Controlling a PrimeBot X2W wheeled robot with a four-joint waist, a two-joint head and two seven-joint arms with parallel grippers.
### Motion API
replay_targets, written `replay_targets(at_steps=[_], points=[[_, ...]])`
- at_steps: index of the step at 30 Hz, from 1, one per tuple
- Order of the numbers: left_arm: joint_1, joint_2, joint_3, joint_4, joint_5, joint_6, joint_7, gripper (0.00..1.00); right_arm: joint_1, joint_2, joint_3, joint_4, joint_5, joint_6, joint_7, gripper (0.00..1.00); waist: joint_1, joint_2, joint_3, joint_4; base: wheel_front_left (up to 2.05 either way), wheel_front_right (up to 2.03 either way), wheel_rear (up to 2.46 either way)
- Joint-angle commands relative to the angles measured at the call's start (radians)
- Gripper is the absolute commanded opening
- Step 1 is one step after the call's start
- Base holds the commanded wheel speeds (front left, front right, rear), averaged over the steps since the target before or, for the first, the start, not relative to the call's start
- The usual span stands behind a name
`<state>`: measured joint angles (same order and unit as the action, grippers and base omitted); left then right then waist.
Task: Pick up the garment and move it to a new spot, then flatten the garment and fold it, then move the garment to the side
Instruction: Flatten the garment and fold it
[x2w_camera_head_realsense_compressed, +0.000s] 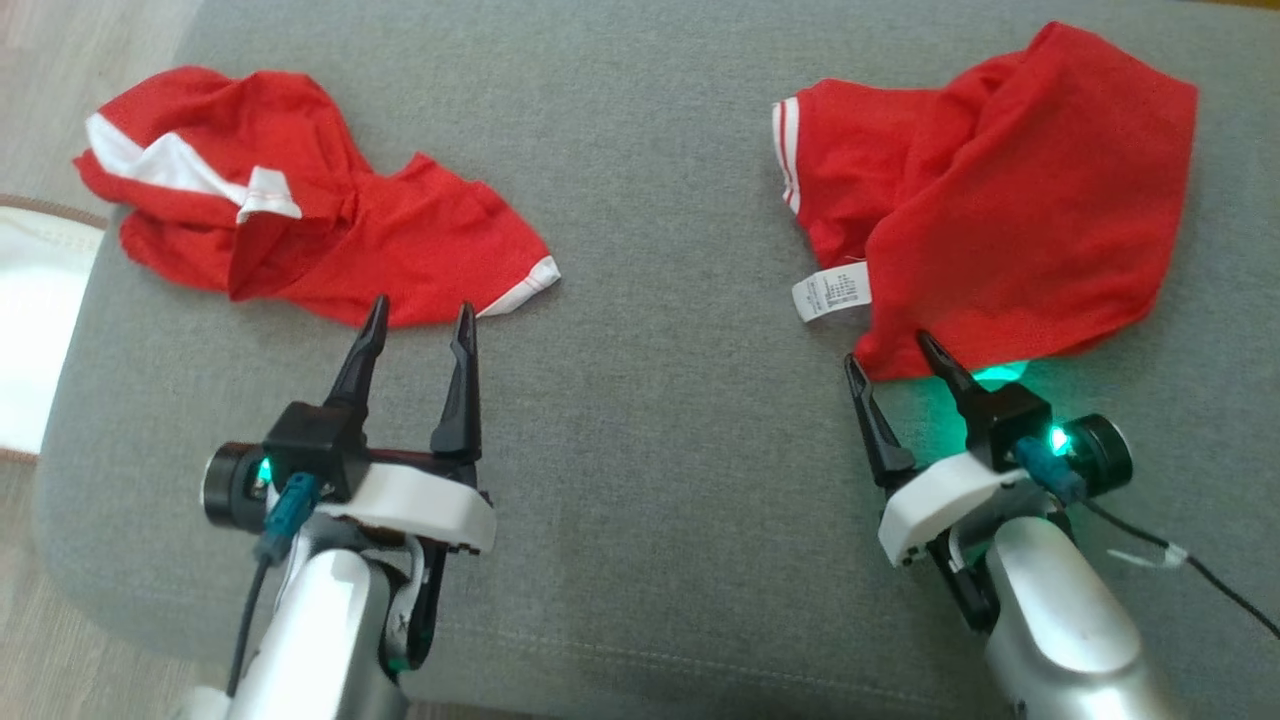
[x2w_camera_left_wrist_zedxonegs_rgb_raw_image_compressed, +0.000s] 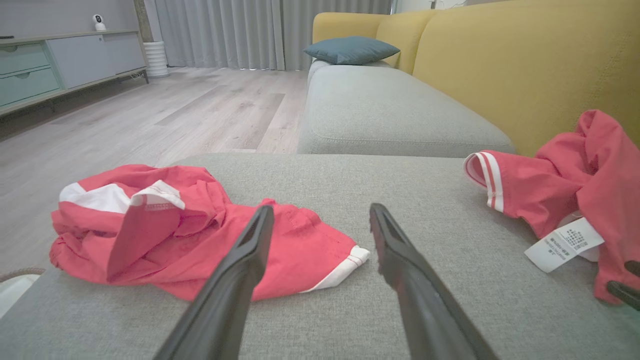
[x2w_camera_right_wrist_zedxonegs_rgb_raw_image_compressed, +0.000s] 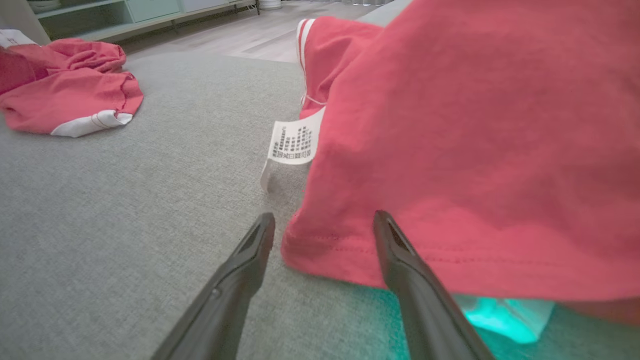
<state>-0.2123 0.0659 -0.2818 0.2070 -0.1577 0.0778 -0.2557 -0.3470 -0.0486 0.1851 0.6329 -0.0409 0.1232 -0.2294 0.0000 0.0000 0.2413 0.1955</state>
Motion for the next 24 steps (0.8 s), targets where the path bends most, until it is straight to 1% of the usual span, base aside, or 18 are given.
replay_targets(at_steps=[1,3,4,5,6,9,13,20,21,22,24], points=[[-0.036,0.006,0.033,-0.025,0.014,-0.003,-0.006,1.00,-0.029,-0.002,0.018,-0.011,-0.009,0.008,-0.013,1.00,0.0000,0.0000,0.003,0.005,0.00,0.00,0.00],[-0.036,0.004,0.035,-0.021,0.017,-0.006,-0.006,1.00,-0.042,-0.002,0.010,0.024,-0.015,0.008,-0.015,1.00,0.0000,0.0000,0.003,0.011,0.00,0.00,0.00],[-0.036,0.003,0.036,-0.019,0.018,-0.007,-0.006,1.00,-0.048,-0.002,0.008,0.042,-0.013,0.008,-0.015,0.95,0.0000,0.0000,0.002,0.013,0.00,0.00,0.00],[-0.036,0.002,0.038,-0.018,0.019,-0.007,-0.006,1.00,-0.053,-0.002,0.005,0.054,-0.009,0.008,-0.017,0.30,0.0000,0.0000,0.001,0.014,0.00,0.00,0.00],[-0.035,0.001,0.040,-0.017,0.020,-0.008,-0.006,1.00,-0.058,-0.002,0.003,0.061,-0.006,0.008,-0.020,0.00,0.0000,0.0000,-0.001,0.014,0.00,0.00,0.00],[-0.031,-0.001,0.048,-0.013,0.024,-0.009,-0.006,1.00,-0.069,-0.002,0.004,0.072,-0.003,0.008,-0.026,0.00,0.0000,0.0000,-0.010,0.008,0.00,0.00,0.00],[-0.022,-0.003,0.056,-0.009,0.026,-0.011,-0.006,1.00,-0.066,-0.002,0.008,0.046,0.024,0.008,-0.031,0.00,0.0000,0.0000,-0.035,-0.008,0.00,0.00,0.00],[-0.005,-0.008,0.064,-0.006,0.024,-0.015,-0.006,1.00,-0.027,-0.002,0.076,-0.145,0.094,0.008,-0.032,0.00,0.0000,0.0000,-0.100,-0.035,0.00,0.00,0.00],[0.001,-0.009,0.066,-0.005,0.023,-0.014,-0.006,1.00,-0.022,-0.002,0.094,-0.174,0.102,0.008,-0.032,0.00,0.0000,0.0000,-0.111,-0.038,0.00,0.00,0.00],[0.013,-0.010,0.073,-0.005,0.020,-0.013,-0.006,1.00,-0.016,-0.002,0.132,-0.235,0.120,0.008,-0.032,0.00,0.0000,0.0000,-0.135,-0.043,0.00,0.00,0.00],[0.027,-0.011,0.080,-0.007,0.015,-0.012,-0.006,1.00,-0.018,-0.002,0.181,-0.300,0.133,0.008,-0.032,0.00,0.0000,0.0000,-0.157,-0.046,0.00,0.00,0.00]])
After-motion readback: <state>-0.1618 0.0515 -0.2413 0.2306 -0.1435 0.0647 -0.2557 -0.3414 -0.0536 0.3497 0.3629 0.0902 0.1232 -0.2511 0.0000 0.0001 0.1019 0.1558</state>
